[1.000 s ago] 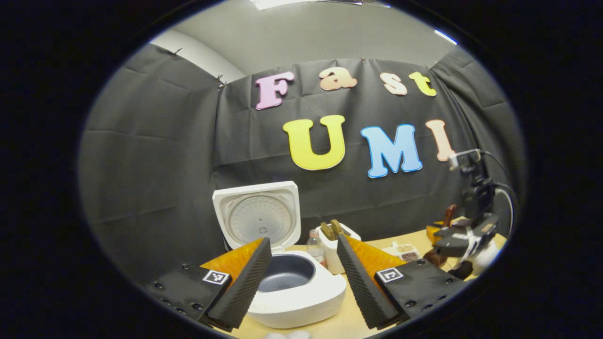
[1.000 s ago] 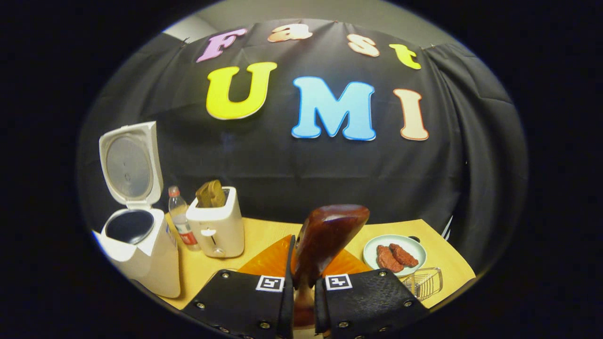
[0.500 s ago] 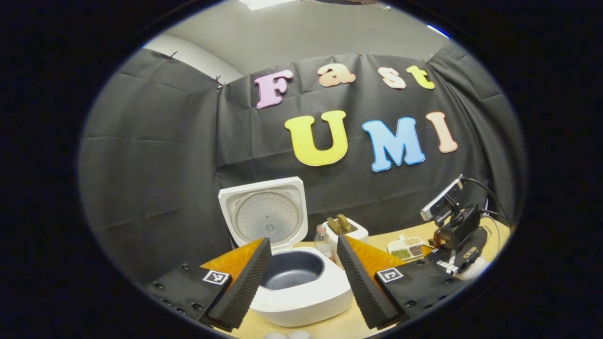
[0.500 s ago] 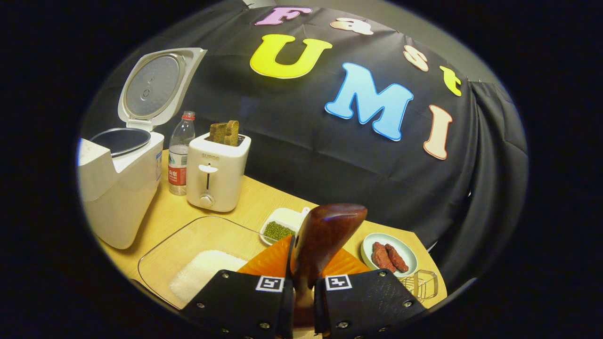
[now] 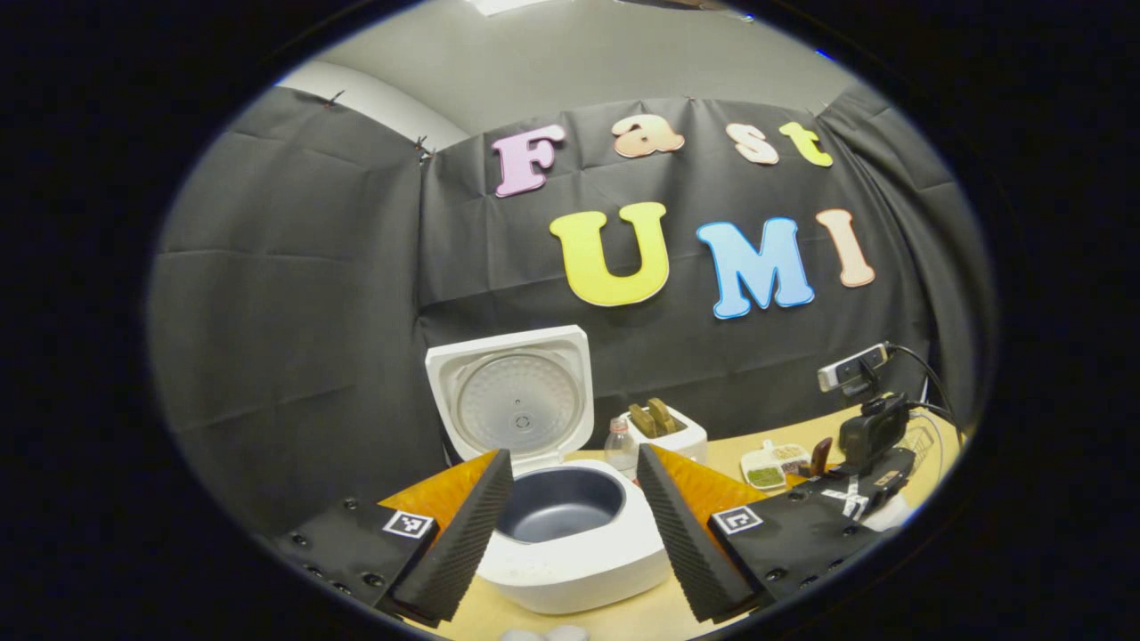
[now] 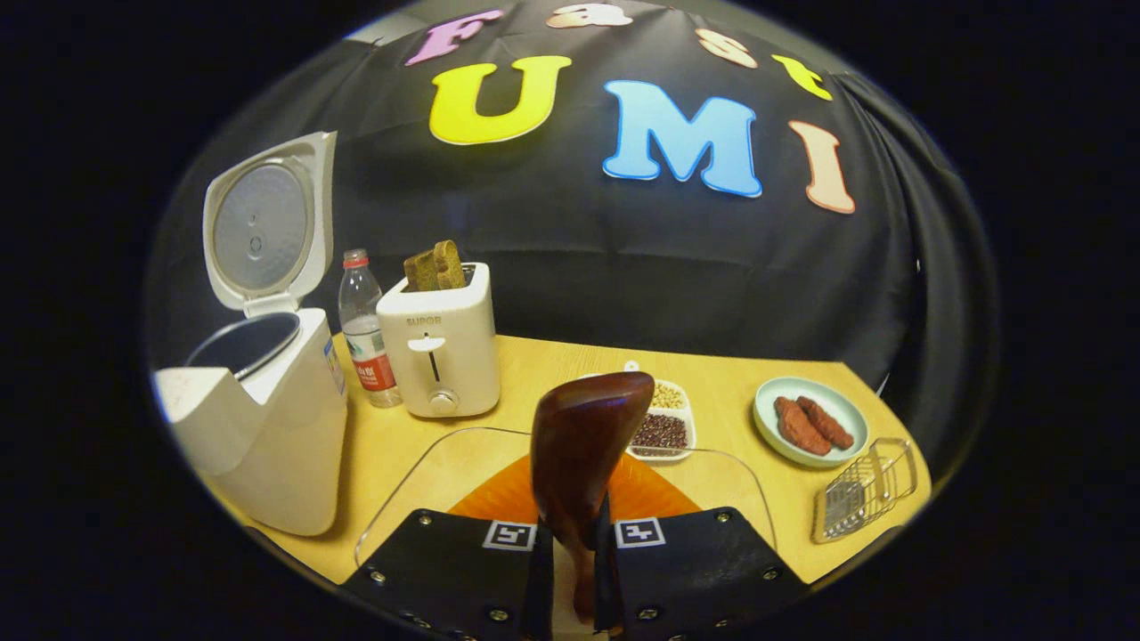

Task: Close the left gripper, press the button to open the rice cooker; take a wooden spoon from the chopstick holder with the right hand, scoop a spoonful of rice and pour it into the rice cooker, then put the wooden spoon back into the chopstick holder.

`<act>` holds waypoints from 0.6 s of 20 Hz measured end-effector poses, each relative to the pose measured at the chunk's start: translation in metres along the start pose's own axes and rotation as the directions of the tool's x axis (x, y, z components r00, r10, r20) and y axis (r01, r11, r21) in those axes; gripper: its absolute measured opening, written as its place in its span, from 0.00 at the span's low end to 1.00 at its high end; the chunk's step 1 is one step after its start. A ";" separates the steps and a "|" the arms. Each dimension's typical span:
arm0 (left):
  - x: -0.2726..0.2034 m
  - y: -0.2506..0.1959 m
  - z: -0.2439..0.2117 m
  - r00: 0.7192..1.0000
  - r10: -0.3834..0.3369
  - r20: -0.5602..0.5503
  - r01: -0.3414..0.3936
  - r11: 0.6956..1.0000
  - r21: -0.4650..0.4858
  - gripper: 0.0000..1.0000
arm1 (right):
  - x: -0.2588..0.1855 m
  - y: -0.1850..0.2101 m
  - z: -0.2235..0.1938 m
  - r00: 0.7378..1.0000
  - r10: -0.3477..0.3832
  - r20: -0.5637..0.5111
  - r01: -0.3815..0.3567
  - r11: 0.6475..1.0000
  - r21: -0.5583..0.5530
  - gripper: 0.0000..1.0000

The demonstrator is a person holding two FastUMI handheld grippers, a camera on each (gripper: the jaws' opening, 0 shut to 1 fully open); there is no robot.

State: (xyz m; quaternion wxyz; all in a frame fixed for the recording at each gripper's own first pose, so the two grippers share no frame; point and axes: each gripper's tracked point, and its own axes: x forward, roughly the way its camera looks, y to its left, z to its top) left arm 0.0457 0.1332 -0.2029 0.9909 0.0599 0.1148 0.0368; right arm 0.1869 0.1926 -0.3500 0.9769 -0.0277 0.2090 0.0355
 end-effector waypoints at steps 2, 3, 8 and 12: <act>-0.001 0.004 -0.003 1.000 0.005 -0.006 -0.005 1.000 -0.006 0.99 | 0.000 0.001 0.000 1.000 0.024 -0.009 -0.023 0.996 0.088 0.18; 0.000 0.005 -0.003 1.000 0.008 -0.007 -0.008 1.000 -0.009 0.99 | 0.001 -0.002 0.000 0.999 0.037 -0.018 -0.034 0.988 0.152 0.18; 0.001 0.008 0.001 1.000 0.016 -0.002 -0.016 1.000 0.001 0.99 | 0.001 -0.012 -0.004 0.992 0.123 -0.028 -0.092 0.859 0.504 0.18; 0.004 0.007 0.002 1.000 0.017 -0.001 -0.017 1.000 -0.001 0.99 | 0.002 -0.013 -0.005 0.985 0.172 -0.014 -0.133 0.809 0.573 0.18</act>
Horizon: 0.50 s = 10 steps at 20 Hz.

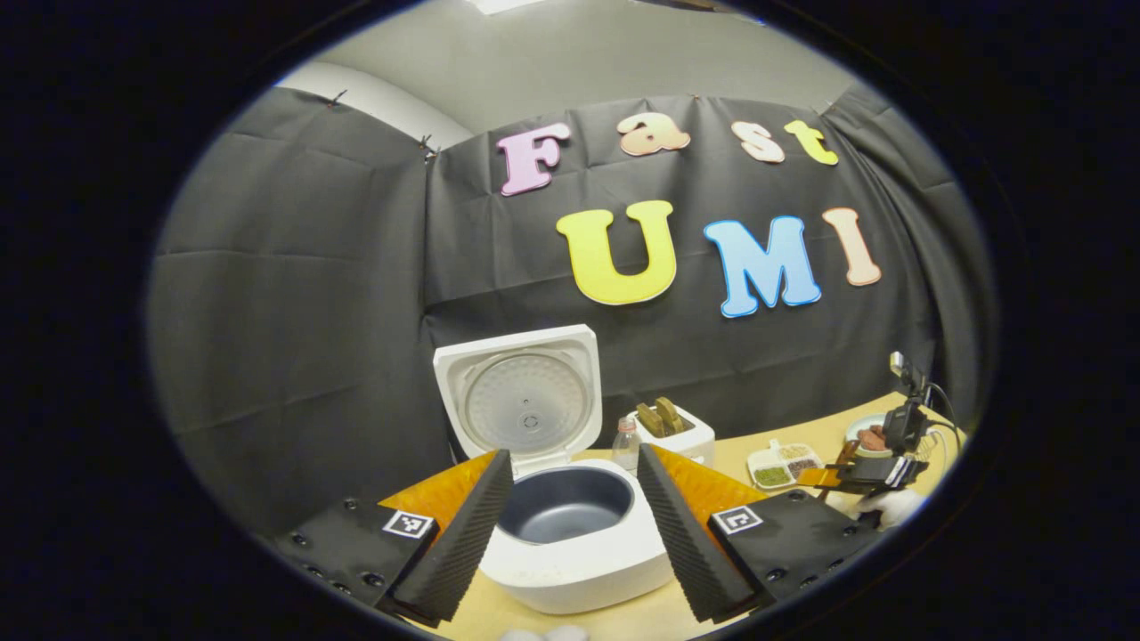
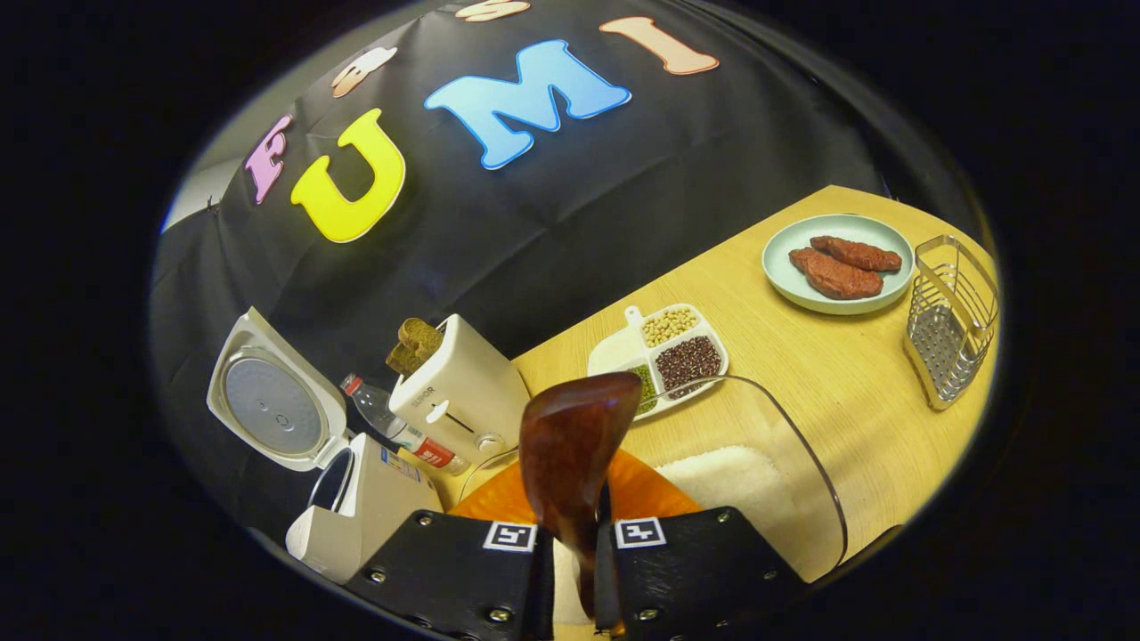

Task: Close the left gripper, press the button to open the rice cooker; take a wooden spoon from the chopstick holder with the right hand, scoop a spoonful of rice and pour it into the rice cooker, then put the wooden spoon back into the chopstick holder.

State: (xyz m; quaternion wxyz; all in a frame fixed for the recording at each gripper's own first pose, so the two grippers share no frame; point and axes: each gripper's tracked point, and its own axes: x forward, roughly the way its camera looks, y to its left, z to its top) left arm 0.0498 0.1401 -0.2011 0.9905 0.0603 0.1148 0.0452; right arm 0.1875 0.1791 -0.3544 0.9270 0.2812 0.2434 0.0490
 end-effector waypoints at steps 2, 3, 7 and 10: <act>0.002 0.000 0.002 1.000 -0.002 -0.001 0.002 1.000 -0.006 0.97 | -0.001 -0.007 0.006 1.000 0.010 0.004 -0.010 0.997 0.074 0.18; 0.002 0.001 0.004 1.000 0.000 0.001 0.000 1.000 -0.006 0.99 | -0.002 -0.008 0.009 1.000 0.024 0.001 -0.024 0.994 0.104 0.18; 0.005 0.002 0.011 1.000 -0.002 0.016 0.001 1.000 0.007 0.99 | -0.011 -0.015 0.023 0.996 0.082 0.017 -0.084 0.962 0.259 0.18; 0.004 0.003 0.017 1.000 -0.002 0.025 0.002 1.000 0.007 0.97 | -0.023 -0.019 0.043 0.990 0.121 0.067 -0.137 0.933 0.334 0.18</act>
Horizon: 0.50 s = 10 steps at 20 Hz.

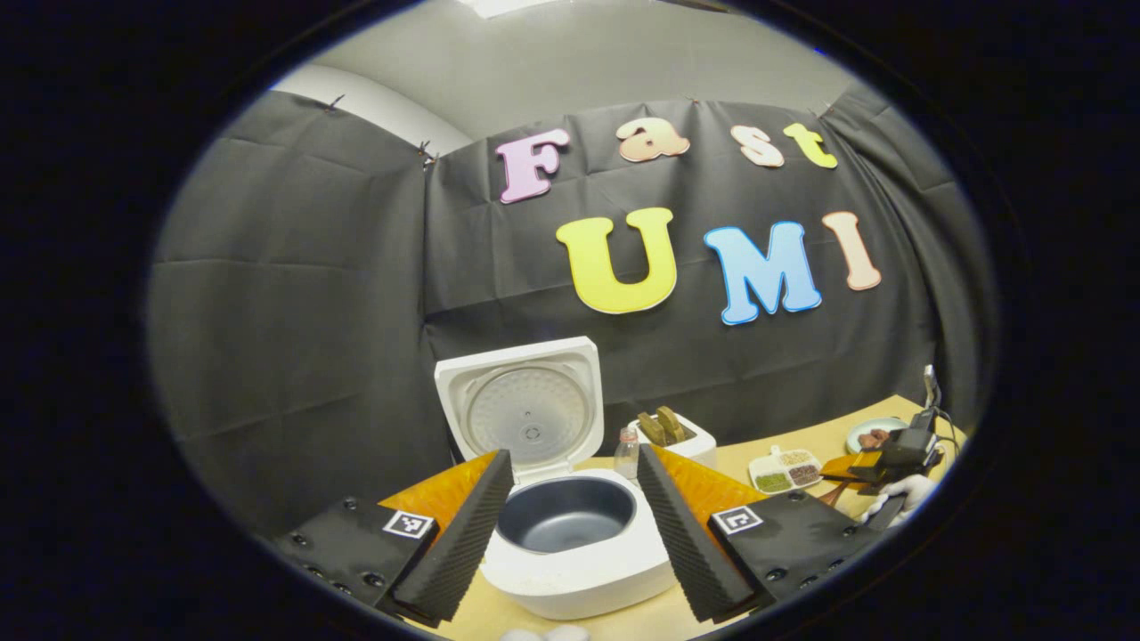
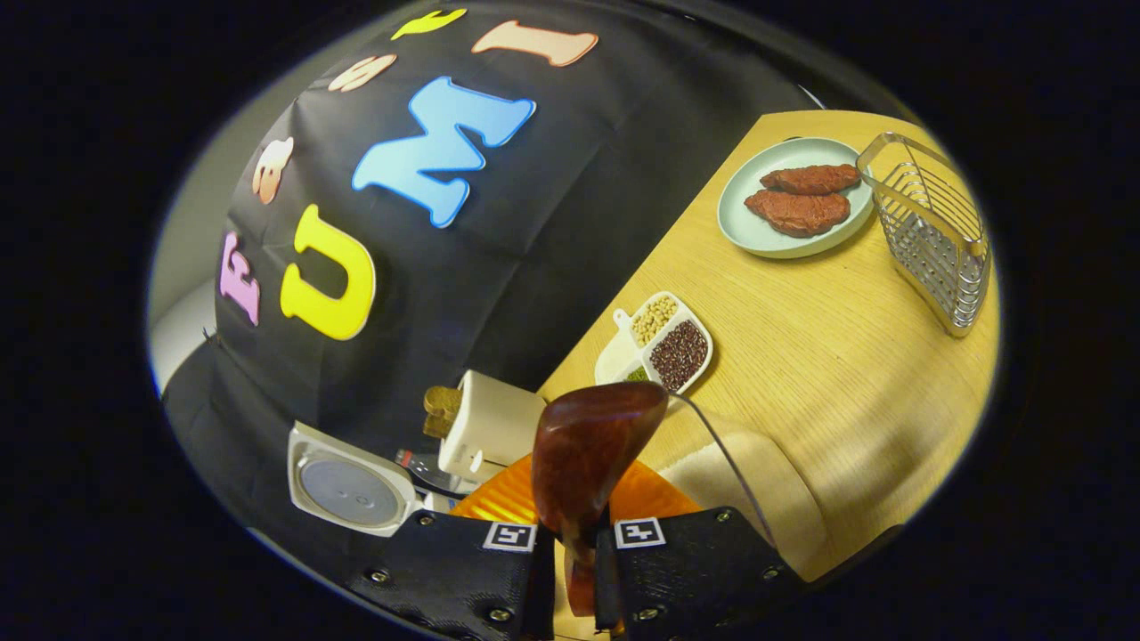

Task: Close the left gripper, press the button to open the rice cooker; take a wooden spoon from the chopstick holder with the right hand, scoop a spoonful of rice and pour it into the rice cooker, then put the wooden spoon back into the chopstick holder.

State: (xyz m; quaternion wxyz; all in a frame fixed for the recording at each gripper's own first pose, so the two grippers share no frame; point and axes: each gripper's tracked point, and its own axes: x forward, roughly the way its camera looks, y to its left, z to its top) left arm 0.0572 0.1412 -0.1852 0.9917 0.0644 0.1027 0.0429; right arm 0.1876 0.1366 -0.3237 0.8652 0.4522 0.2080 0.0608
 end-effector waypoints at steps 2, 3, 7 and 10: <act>-0.001 0.000 0.002 1.000 -0.002 -0.001 0.002 1.000 -0.003 0.99 | -0.007 0.005 0.014 0.999 0.025 0.023 -0.026 0.998 0.057 0.18; 0.000 0.000 0.002 1.000 -0.002 -0.001 0.002 1.000 -0.003 0.99 | -0.009 0.008 0.022 0.999 0.032 0.036 -0.034 0.996 0.077 0.18; -0.001 -0.001 0.007 1.000 -0.009 0.007 0.009 1.000 -0.001 0.99 | -0.015 0.014 0.038 0.996 0.044 0.074 -0.052 0.992 0.118 0.18; -0.004 0.000 0.003 1.000 -0.012 0.004 0.012 1.000 -0.010 0.99 | -0.020 0.025 0.050 0.994 0.060 0.089 -0.075 0.983 0.170 0.18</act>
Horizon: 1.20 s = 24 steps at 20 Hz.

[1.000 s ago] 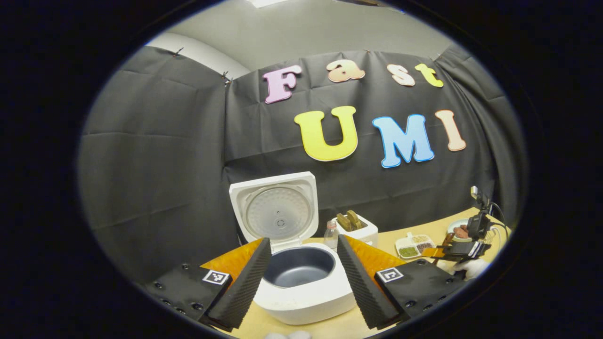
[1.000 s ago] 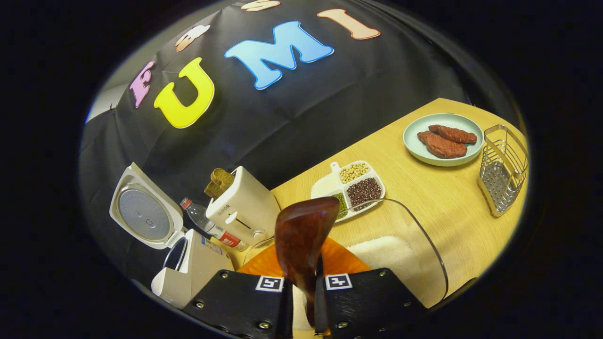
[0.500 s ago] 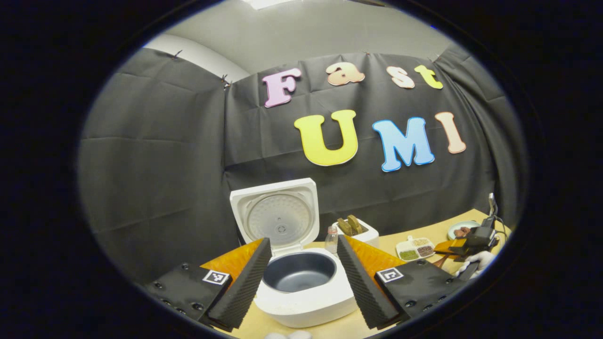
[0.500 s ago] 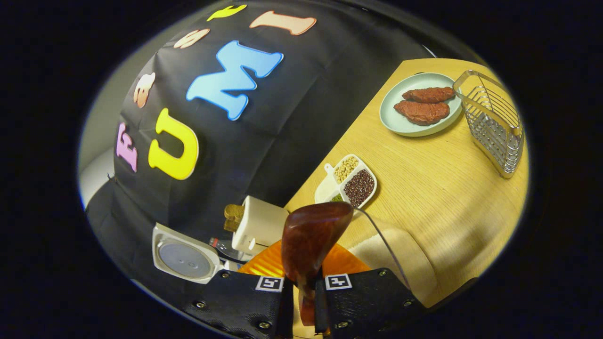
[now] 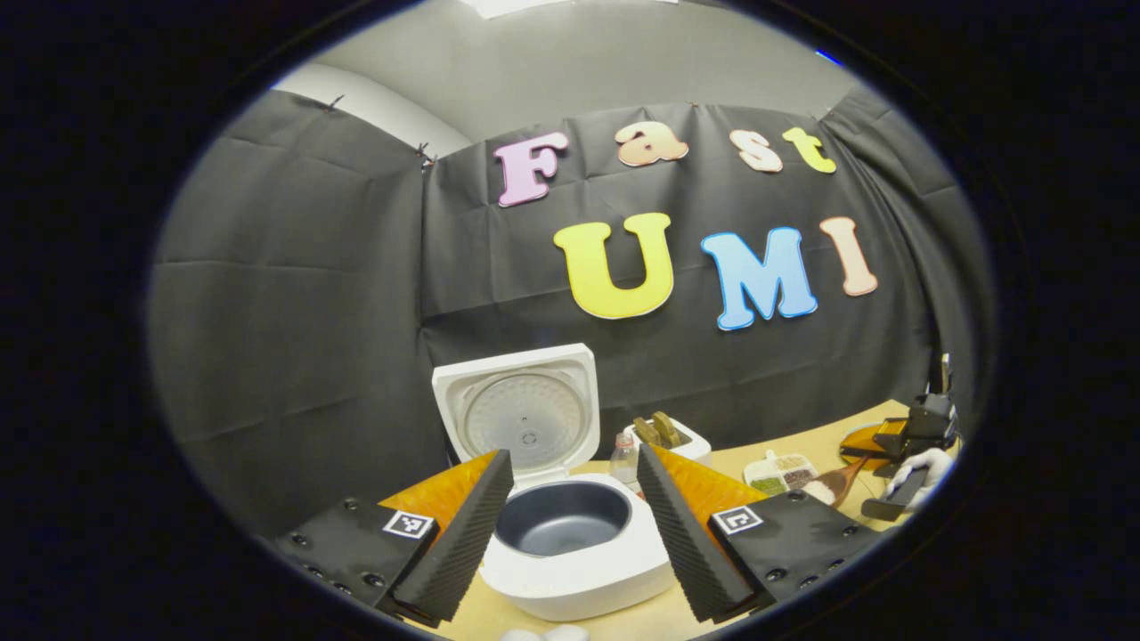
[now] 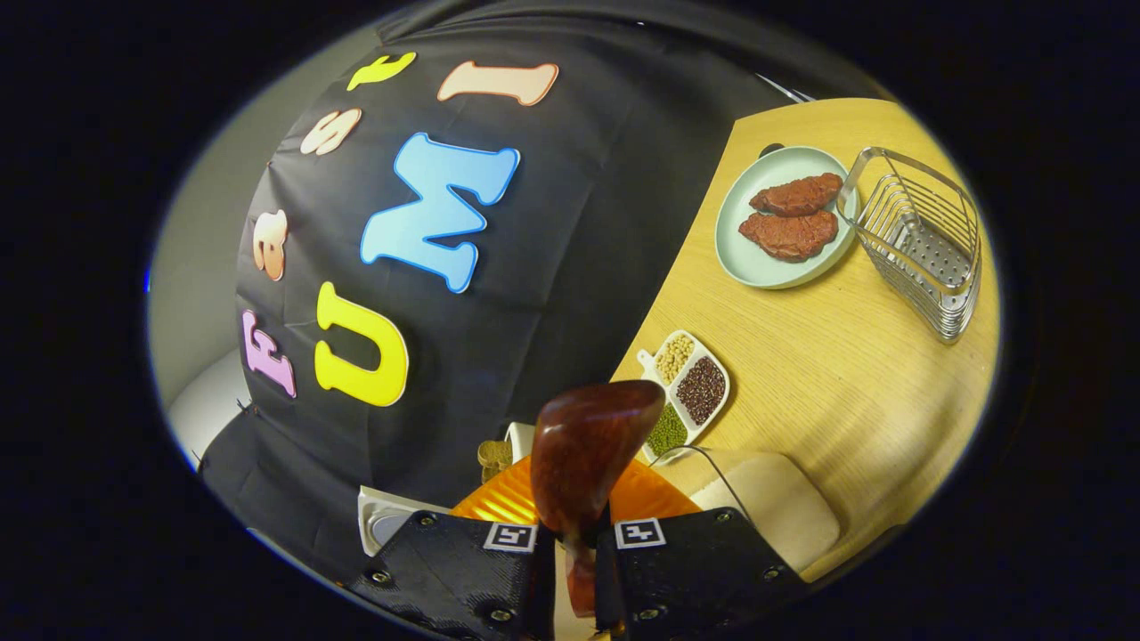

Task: Close the left gripper, press the button to open the rice cooker; take a wooden spoon from the chopstick holder with the right hand, scoop a spoonful of rice and pour it into the rice cooker, then put the wooden spoon back into the chopstick holder.

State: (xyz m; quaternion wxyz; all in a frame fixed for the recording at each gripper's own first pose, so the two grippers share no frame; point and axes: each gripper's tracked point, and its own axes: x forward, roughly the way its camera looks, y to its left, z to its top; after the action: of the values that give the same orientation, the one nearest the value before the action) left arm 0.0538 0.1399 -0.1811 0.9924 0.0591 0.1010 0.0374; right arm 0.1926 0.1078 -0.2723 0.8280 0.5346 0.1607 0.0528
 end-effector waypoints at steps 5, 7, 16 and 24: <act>-0.005 0.007 -0.003 1.000 0.004 -0.002 -0.004 1.000 -0.008 0.99 | -0.008 0.029 0.018 0.999 0.034 0.033 -0.036 0.999 0.040 0.18; -0.009 0.011 -0.006 1.000 0.009 -0.003 -0.009 1.000 -0.008 0.99 | -0.014 0.051 0.023 0.998 0.053 0.040 -0.054 0.998 0.044 0.17; -0.026 0.034 -0.036 0.999 0.027 -0.020 -0.027 1.000 -0.015 0.99 | -0.005 0.175 -0.019 0.990 0.142 0.000 -0.142 0.986 0.088 0.17; -0.042 0.080 -0.059 0.991 0.125 -0.053 -0.127 0.991 -0.046 0.99 | 0.057 0.246 -0.178 0.963 0.194 -0.188 -0.188 0.981 0.046 0.17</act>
State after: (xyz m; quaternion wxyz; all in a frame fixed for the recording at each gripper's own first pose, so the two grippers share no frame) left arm -0.0045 0.2216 -0.2203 0.9864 0.0401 0.1210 0.1040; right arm 0.2092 0.3814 -0.1292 0.7922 0.5516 0.1880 0.1812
